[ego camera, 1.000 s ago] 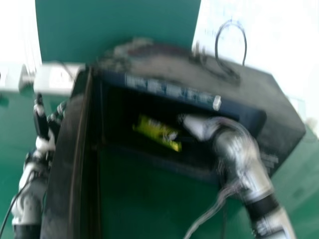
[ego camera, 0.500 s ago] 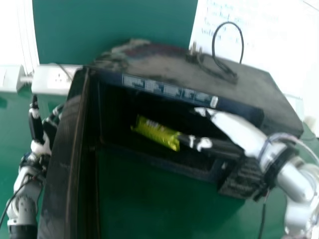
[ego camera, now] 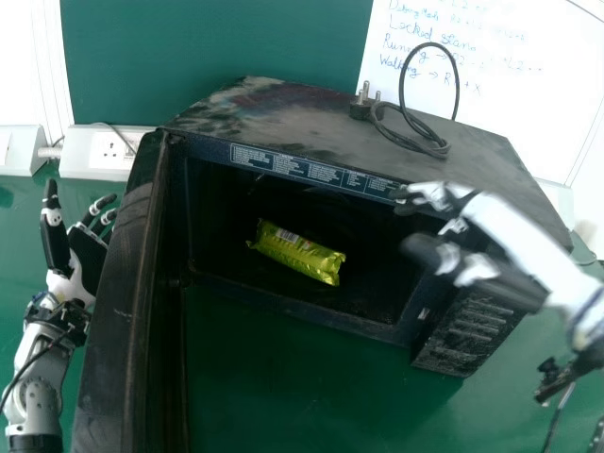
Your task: Put biscuit inside oven
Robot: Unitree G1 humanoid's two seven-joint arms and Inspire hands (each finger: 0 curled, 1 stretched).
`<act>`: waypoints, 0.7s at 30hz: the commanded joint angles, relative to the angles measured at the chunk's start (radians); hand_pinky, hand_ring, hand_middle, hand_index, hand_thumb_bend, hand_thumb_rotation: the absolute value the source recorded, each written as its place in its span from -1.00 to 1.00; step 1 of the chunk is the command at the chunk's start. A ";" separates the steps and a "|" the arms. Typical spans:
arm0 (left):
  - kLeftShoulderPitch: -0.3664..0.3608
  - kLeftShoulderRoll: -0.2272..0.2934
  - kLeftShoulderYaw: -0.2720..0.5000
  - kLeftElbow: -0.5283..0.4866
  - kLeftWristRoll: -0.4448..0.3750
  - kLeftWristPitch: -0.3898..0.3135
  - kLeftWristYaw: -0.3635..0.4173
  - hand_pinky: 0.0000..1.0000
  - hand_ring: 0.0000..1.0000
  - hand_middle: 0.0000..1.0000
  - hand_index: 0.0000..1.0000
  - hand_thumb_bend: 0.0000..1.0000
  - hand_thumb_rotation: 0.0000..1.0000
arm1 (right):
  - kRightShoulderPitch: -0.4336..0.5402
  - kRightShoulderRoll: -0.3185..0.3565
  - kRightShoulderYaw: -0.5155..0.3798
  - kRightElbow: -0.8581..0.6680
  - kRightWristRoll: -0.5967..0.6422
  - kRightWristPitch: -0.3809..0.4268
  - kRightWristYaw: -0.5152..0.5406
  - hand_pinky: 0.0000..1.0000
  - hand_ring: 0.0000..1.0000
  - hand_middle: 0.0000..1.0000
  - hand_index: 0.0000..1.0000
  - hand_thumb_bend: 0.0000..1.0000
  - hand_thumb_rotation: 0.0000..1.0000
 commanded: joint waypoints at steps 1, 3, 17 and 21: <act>0.025 0.013 0.003 -0.019 -0.022 -0.012 -0.042 -0.50 -0.33 -0.13 -0.01 0.04 -0.83 | -0.017 0.023 -0.039 0.036 0.046 -0.029 -0.067 -0.32 -0.03 0.16 0.42 0.71 -0.19; 0.033 0.018 0.005 -0.028 -0.034 -0.015 -0.070 -0.51 -0.33 -0.14 -0.01 0.04 -0.82 | -0.033 0.051 -0.039 0.068 0.037 -0.096 -0.146 -0.41 -0.18 -0.02 0.31 0.55 -0.10; 0.066 0.119 -0.071 -0.093 -0.150 0.083 -0.391 -0.53 -0.42 -0.25 -0.03 0.04 -0.82 | -0.076 0.167 -0.028 0.135 -0.072 -0.230 -0.624 -0.72 -0.64 -0.38 0.07 0.31 0.05; 0.069 0.145 -0.096 -0.101 -0.144 0.095 -0.450 -0.59 -0.44 -0.28 -0.03 0.04 -0.82 | -0.095 0.162 -0.047 0.182 -0.044 -0.231 -0.678 -0.74 -0.65 -0.37 0.08 0.40 0.09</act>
